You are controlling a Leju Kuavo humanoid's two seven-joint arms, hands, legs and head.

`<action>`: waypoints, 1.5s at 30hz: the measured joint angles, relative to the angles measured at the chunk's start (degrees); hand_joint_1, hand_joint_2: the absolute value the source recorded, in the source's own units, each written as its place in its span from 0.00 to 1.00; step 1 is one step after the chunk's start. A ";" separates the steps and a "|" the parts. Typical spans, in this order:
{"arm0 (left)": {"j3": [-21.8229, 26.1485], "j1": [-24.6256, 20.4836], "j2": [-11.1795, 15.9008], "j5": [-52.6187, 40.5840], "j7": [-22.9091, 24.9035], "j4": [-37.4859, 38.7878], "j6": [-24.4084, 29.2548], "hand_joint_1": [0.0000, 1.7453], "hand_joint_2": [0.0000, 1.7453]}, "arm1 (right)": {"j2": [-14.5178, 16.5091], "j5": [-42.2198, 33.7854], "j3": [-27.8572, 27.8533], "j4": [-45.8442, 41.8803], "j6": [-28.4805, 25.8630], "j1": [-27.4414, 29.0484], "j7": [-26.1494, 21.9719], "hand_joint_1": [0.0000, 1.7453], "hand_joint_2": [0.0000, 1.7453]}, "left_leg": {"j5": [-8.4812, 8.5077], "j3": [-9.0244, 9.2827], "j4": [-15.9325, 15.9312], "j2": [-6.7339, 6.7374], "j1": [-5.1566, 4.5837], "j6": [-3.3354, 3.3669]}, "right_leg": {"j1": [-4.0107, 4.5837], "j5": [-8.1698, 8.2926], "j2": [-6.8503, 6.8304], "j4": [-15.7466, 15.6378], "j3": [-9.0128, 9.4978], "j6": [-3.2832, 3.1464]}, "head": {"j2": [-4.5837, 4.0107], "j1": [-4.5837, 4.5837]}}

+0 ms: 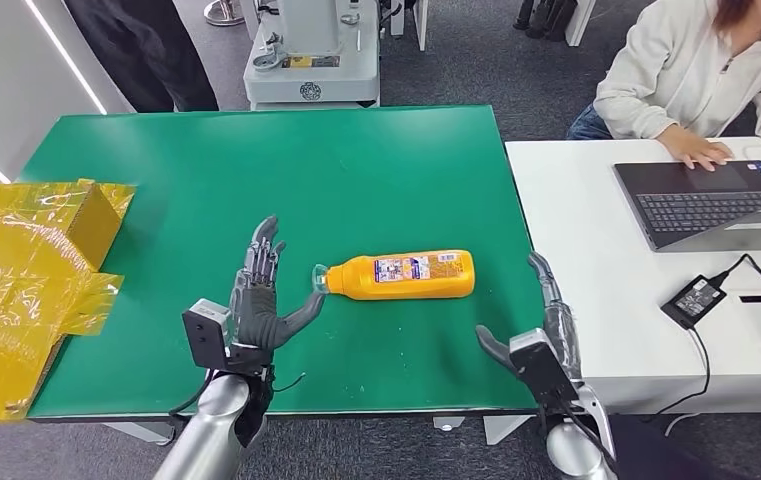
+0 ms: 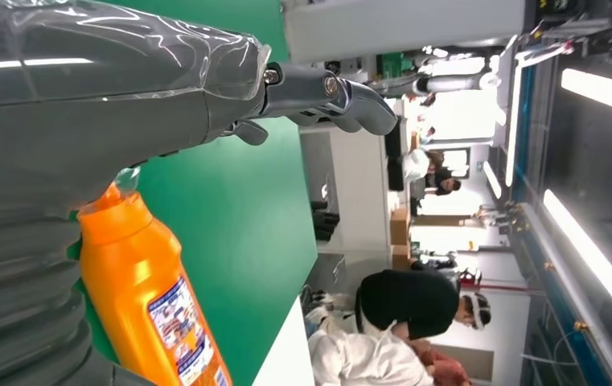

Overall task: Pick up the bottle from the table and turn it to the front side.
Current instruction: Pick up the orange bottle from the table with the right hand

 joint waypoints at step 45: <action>-1.41 -5.91 -0.89 0.11 0.55 14.53 0.61 0.00 1.00 | -3.04 8.59 24.01 34.41 27.82 -39.33 9.00 0.00 1.00 | 0.18 -0.02 0.05 -0.01 0.01 -0.07 | 0.01 0.17 0.04 0.06 -0.04 -0.01 | 0.00 -0.01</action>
